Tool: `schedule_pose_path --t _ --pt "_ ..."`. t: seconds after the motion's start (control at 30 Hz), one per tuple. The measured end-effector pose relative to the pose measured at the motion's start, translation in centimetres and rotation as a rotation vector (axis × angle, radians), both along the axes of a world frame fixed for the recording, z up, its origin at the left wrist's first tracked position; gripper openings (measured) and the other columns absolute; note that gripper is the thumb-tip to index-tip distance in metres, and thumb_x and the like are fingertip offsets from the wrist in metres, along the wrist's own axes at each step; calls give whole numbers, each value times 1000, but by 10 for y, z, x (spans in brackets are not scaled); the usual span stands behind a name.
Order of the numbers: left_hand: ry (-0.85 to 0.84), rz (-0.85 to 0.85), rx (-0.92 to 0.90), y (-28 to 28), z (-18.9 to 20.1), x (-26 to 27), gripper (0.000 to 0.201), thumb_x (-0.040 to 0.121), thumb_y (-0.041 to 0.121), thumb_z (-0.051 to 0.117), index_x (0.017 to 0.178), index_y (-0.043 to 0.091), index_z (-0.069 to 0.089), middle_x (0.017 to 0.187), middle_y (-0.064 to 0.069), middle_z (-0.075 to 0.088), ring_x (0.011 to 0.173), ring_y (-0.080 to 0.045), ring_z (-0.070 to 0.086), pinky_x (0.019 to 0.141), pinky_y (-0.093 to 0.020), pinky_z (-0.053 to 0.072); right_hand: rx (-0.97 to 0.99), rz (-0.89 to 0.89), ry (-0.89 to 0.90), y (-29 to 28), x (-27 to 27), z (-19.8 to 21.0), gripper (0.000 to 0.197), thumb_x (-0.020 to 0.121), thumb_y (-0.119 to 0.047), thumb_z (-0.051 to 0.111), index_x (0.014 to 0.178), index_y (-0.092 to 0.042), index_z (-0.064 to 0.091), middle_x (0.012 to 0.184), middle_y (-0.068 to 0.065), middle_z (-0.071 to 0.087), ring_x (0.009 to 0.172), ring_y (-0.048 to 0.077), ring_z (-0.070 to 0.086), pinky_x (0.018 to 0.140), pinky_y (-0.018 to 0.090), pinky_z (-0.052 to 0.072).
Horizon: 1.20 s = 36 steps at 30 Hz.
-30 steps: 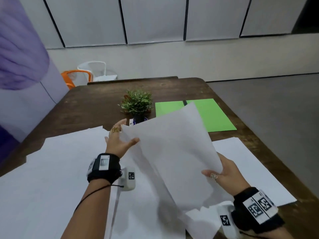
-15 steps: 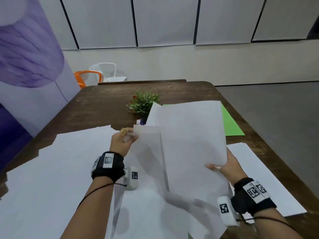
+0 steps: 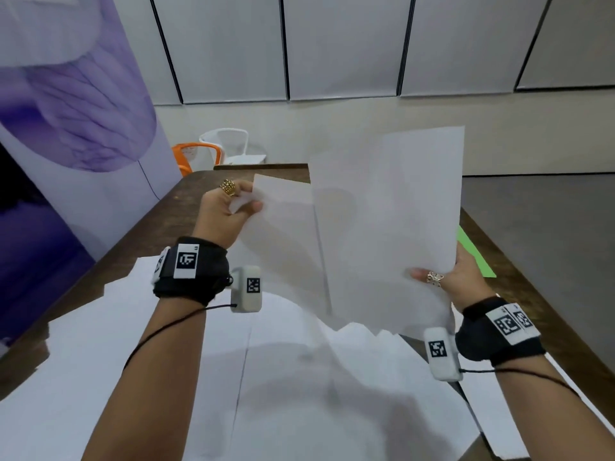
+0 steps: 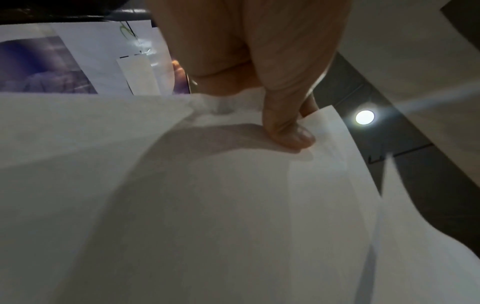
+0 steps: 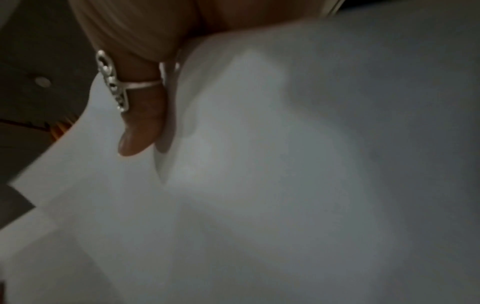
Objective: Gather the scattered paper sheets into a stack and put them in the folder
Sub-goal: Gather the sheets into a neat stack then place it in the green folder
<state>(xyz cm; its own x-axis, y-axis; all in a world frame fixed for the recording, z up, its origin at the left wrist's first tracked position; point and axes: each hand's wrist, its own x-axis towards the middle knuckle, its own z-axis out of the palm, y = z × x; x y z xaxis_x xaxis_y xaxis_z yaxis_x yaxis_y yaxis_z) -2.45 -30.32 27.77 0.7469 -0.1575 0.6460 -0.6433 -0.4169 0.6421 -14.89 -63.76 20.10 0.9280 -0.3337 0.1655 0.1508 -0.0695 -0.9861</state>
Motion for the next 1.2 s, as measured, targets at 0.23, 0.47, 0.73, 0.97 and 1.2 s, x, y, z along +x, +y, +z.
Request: schedule_pose_path --t 0.23,0.47,0.73,0.97,1.2 --pt "142 55 346 5 -5 8 41 79 2 71 117 4 57 103 -5 59 100 -18 56 90 -22 41 -117 118 22 44 14 3 60 54 8 84 98 -24 57 96 -7 67 82 2 66 76 16 53" --pt "323 303 343 32 -28 16 36 81 3 69 114 8 57 113 -9 60 110 -20 53 86 -19 34 -215 9 80 33 20 -18 56 60 10 80 104 -17 59 98 5 67 87 16 63 81 31 52" --pt "419 314 598 34 -49 30 37 80 13 73 114 6 62 113 -14 63 106 -28 57 89 -28 41 -570 -208 531 3 29 -79 57 69 6 68 122 -2 49 117 21 59 108 33 54 77 28 37" --pt "702 314 624 40 -97 35 28 87 27 65 87 -1 63 95 -19 63 92 -30 57 73 -30 41 -389 -391 562 10 20 -71 112 66 11 76 149 -17 8 127 25 51 118 37 51 92 35 43" --pt "737 363 578 45 -139 26 40 91 18 54 129 6 48 126 -19 56 115 -35 53 92 -35 41 -672 -300 778 14 26 -78 24 81 -6 64 104 2 64 111 21 65 104 33 60 77 28 45"
